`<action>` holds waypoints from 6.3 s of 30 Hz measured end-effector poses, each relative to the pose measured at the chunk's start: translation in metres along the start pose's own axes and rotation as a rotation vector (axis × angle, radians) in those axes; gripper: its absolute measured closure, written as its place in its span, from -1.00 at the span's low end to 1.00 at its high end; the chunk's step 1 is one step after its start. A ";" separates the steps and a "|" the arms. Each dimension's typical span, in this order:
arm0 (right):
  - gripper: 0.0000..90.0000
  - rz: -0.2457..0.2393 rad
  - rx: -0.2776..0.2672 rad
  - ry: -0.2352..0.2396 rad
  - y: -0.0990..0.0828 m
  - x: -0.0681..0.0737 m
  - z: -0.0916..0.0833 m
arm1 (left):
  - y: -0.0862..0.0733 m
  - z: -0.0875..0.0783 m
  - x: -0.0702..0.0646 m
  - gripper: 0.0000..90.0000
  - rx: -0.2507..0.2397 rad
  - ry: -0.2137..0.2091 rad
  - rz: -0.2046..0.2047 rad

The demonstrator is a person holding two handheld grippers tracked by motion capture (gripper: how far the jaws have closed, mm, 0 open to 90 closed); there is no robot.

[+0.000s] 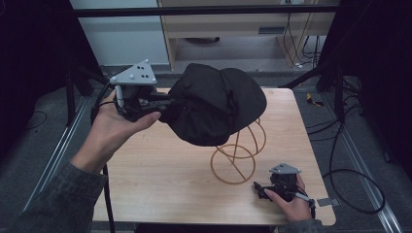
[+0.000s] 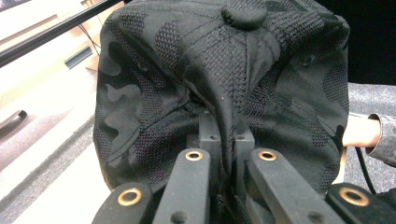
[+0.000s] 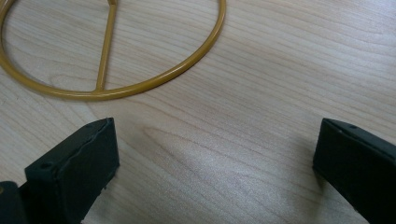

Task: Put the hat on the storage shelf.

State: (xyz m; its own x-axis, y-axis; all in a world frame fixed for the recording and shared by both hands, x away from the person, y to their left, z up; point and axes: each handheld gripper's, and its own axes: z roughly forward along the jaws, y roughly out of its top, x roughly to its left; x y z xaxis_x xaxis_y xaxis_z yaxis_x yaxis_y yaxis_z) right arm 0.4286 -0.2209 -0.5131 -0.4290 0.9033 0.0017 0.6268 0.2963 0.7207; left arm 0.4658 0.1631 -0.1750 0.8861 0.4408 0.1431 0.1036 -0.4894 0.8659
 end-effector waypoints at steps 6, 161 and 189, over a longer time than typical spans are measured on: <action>-0.99 0.000 0.000 0.000 0.000 0.000 0.000 | 0.006 0.009 0.001 0.95 0.008 0.002 0.002; -0.99 -0.008 -0.003 0.000 0.000 -0.001 0.000 | -0.075 0.083 -0.007 -0.35 0.087 -0.036 -0.167; -0.99 -0.008 -0.002 0.000 0.000 -0.001 0.000 | -0.127 0.060 -0.016 -0.88 0.070 -0.029 -0.183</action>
State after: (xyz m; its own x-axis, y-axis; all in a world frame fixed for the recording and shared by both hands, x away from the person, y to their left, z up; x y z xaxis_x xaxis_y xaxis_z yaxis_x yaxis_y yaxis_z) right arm 0.4286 -0.2215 -0.5131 -0.4337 0.9010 -0.0038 0.6220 0.3025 0.7222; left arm 0.4654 0.1725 -0.3158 0.8622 0.5058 -0.0286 0.2945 -0.4544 0.8407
